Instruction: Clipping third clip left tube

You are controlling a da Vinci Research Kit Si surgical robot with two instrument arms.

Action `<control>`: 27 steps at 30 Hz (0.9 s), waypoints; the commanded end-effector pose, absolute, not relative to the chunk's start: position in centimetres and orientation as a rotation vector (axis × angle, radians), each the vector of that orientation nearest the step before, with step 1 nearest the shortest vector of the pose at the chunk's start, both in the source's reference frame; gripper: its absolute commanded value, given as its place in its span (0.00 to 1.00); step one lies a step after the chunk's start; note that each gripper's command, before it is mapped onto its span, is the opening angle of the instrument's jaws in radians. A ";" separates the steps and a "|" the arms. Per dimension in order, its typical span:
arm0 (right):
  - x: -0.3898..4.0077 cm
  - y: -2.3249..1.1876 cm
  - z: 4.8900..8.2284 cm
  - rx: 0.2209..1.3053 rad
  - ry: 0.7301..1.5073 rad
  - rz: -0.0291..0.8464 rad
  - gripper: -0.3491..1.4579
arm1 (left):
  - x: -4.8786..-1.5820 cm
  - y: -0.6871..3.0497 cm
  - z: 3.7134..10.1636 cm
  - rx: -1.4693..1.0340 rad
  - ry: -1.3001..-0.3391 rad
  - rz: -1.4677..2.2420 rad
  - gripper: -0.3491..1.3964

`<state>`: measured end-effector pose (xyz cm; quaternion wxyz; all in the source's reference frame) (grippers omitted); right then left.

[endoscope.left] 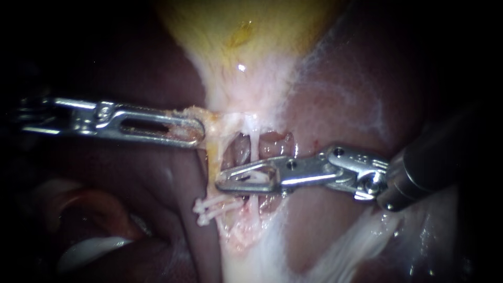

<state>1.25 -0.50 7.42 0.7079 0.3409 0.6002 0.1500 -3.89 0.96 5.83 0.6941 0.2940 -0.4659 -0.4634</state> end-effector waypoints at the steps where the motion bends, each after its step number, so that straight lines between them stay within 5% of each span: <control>1: 1.26 -0.50 7.42 0.758 1.333 0.332 0.08 | -3.89 0.96 5.83 0.656 -1.040 -1.035 0.00; 12: 1.27 -0.50 7.42 0.758 1.333 0.333 0.09 | -3.89 0.95 5.83 0.656 -1.040 -1.035 0.00; 19: 1.35 -0.48 7.42 0.758 1.331 0.342 0.38 | -3.89 0.95 5.83 0.656 -1.040 -1.035 0.00; 27: 1.50 -0.47 7.42 0.740 1.339 0.362 0.46 | -3.88 0.95 5.82 0.656 -1.040 -1.035 0.00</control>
